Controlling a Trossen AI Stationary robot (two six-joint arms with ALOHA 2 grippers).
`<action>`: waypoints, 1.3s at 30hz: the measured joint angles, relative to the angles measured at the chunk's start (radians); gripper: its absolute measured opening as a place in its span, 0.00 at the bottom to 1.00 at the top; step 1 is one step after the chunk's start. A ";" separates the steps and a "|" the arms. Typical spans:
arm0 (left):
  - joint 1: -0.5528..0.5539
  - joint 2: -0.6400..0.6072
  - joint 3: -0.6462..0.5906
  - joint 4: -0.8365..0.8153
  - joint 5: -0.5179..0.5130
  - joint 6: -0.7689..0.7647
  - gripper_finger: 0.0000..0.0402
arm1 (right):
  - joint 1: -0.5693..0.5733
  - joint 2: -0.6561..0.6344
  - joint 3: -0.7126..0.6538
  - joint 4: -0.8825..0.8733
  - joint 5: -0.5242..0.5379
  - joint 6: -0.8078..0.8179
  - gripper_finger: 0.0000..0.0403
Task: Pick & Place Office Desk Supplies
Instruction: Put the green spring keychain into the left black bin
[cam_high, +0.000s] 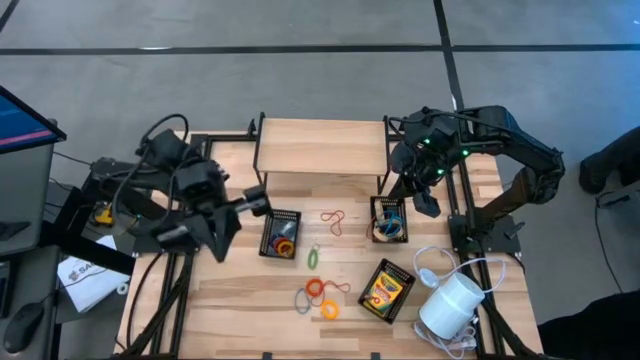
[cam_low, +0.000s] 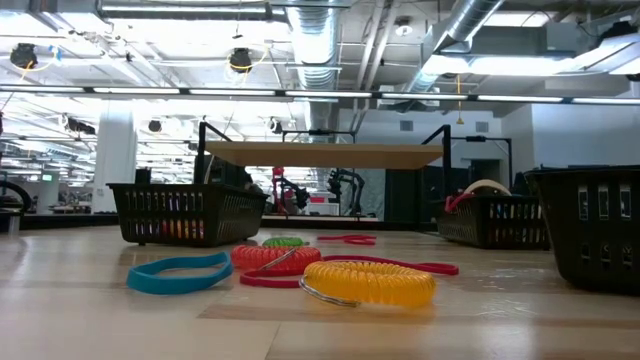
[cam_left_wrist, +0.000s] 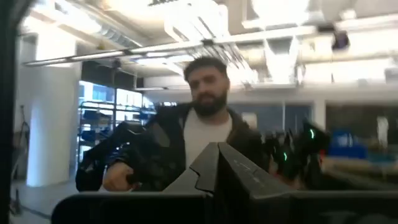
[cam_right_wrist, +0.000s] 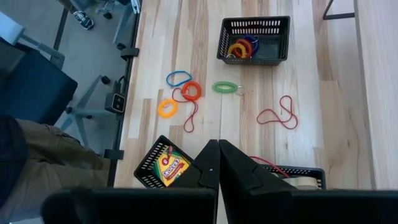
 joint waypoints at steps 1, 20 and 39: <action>-0.018 -0.003 0.000 -0.001 -0.024 -0.028 0.00 | 0.000 0.000 0.000 -0.001 0.000 0.000 0.00; -0.414 -0.013 -0.001 0.312 0.487 -0.185 0.00 | 0.000 0.000 0.000 -0.006 0.000 0.018 0.00; -0.549 -0.017 -0.001 0.310 0.520 -0.241 0.00 | 0.000 0.000 0.000 -0.011 0.000 0.017 0.00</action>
